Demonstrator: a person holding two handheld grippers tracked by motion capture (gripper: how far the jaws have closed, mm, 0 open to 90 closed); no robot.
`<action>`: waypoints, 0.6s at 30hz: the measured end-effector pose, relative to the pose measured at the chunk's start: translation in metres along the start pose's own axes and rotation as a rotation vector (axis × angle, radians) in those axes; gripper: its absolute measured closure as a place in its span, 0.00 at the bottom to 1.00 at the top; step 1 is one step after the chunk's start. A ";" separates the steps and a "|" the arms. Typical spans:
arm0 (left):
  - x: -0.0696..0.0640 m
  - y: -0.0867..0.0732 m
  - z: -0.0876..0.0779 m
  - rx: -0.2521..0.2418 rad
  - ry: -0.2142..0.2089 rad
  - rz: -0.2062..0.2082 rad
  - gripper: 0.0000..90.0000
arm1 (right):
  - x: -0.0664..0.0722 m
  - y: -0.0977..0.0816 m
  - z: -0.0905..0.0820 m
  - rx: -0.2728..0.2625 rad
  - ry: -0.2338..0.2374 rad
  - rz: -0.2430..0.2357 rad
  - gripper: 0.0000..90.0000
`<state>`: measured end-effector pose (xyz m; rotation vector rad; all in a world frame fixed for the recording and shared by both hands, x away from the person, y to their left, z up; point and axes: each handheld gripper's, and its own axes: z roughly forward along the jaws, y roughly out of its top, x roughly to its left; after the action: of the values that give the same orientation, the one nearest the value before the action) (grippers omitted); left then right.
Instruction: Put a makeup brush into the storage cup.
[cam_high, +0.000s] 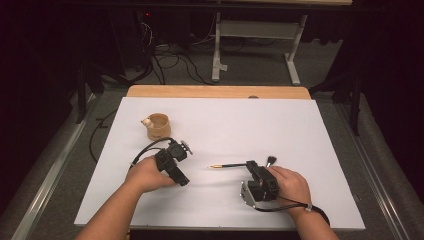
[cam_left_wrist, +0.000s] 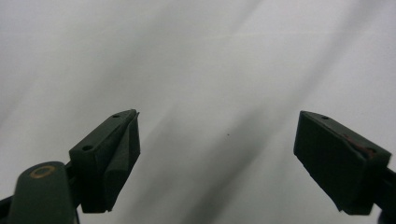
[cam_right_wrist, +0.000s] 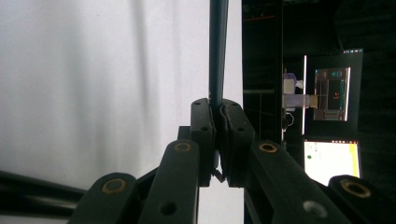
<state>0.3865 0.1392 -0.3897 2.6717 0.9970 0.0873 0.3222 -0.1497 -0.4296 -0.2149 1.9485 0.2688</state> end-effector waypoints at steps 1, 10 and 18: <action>0.002 -0.003 -0.001 -0.014 0.003 -0.015 0.16 | 0.000 0.000 0.000 0.002 0.003 0.006 0.97; 0.011 -0.022 -0.002 -0.178 0.022 -0.118 0.15 | -0.001 -0.001 0.000 0.013 0.003 0.040 0.97; 0.011 -0.039 0.002 -0.305 0.035 -0.146 0.15 | -0.001 -0.003 0.000 0.017 0.017 0.086 0.97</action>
<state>0.3707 0.1738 -0.4035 2.3237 1.0901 0.2363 0.3237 -0.1529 -0.4289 -0.1226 1.9794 0.3078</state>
